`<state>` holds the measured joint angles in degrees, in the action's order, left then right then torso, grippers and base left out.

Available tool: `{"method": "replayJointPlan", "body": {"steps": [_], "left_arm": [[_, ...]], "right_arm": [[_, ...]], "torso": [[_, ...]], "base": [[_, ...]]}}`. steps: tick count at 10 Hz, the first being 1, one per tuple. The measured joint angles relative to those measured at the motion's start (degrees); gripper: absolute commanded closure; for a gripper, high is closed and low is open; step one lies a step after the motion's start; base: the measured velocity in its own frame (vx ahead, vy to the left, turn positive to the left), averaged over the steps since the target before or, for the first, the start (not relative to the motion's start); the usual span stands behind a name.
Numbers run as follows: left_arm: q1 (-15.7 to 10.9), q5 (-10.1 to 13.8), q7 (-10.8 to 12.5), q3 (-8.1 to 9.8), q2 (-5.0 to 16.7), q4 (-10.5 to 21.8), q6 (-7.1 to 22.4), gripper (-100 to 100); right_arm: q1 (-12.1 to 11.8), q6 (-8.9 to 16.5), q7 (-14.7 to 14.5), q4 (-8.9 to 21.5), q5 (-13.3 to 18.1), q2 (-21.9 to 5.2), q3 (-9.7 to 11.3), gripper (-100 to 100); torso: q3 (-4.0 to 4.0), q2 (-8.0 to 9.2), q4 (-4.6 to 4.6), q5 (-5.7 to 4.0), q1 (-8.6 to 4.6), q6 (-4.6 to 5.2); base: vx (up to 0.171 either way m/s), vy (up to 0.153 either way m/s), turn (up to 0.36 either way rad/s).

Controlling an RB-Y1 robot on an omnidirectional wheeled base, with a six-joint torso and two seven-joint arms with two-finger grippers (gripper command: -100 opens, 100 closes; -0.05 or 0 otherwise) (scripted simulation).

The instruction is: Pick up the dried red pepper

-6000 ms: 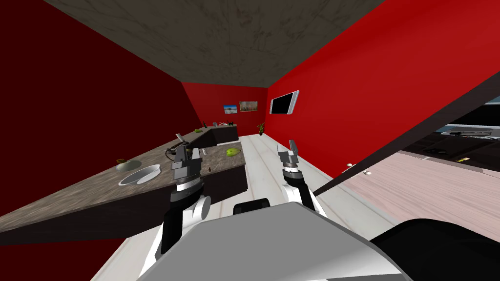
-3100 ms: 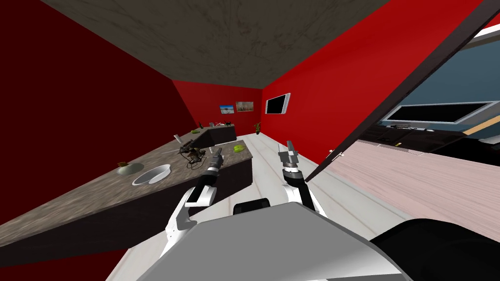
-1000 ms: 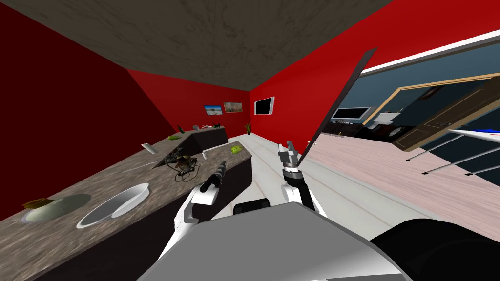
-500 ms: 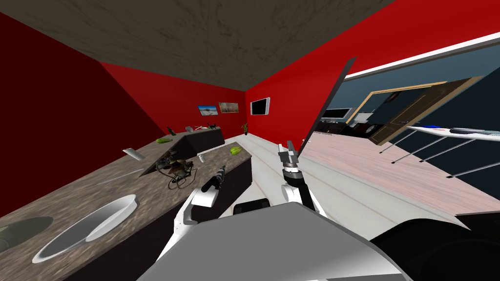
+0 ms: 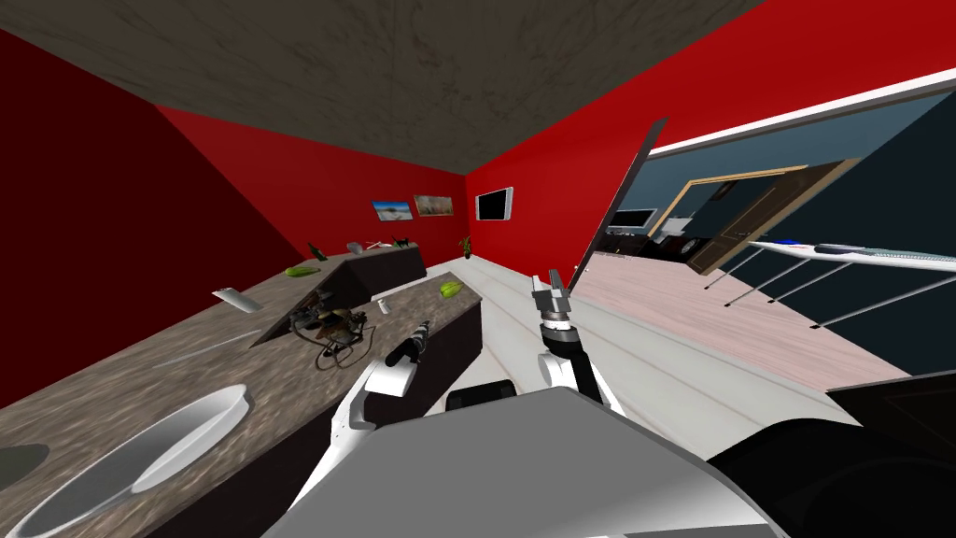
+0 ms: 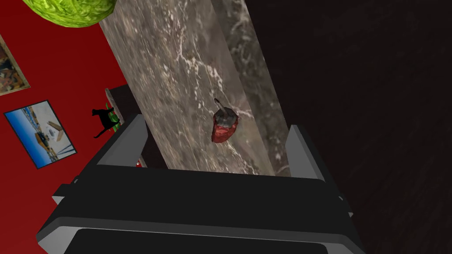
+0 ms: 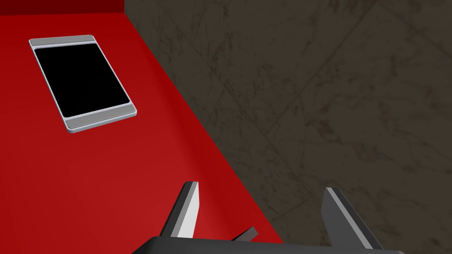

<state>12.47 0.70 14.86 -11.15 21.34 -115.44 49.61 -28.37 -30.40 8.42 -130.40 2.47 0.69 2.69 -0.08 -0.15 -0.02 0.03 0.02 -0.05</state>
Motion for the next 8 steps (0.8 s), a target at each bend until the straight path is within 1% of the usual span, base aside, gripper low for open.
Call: {"method": "replayJointPlan", "body": {"steps": [3, 4, 6, 8], "left_arm": [[-0.8, -0.3, -0.5, 0.34, -0.8, 3.1, -2.1, -100], [-0.9, -0.3, -0.5, 0.36, -0.9, 3.2, -2.3, 100], [-0.8, -0.2, -0.4, 0.39, -0.9, 3.3, -2.2, 100], [-0.7, -0.2, 0.0, 0.63, -1.0, 3.4, -2.0, 100]], "right_arm": [[0.0, 0.0, 0.0, 0.0, 0.0, 0.0, 0.0, 0], [0.0, 0.0, 0.0, 0.0, 0.0, 0.0, 0.0, 0], [0.0, 0.0, 0.0, 0.0, 0.0, 0.0, 0.0, 0], [0.0, 0.0, 0.0, 0.0, 0.0, 0.0, 0.0, 0]], "torso": [[-0.08, -0.14, -0.03, -0.02, -0.06, 0.00], [-0.05, -0.08, -0.02, -0.02, -0.06, 0.00], [0.01, 0.00, 0.03, -0.04, -0.07, 0.06], [0.07, 0.07, 0.07, -0.11, -0.12, 0.31]], "base": [[0.032, -0.001, -0.013], [0.000, 0.000, 0.000], [0.000, -0.001, 0.022], [0.001, 0.000, 0.014]]}}
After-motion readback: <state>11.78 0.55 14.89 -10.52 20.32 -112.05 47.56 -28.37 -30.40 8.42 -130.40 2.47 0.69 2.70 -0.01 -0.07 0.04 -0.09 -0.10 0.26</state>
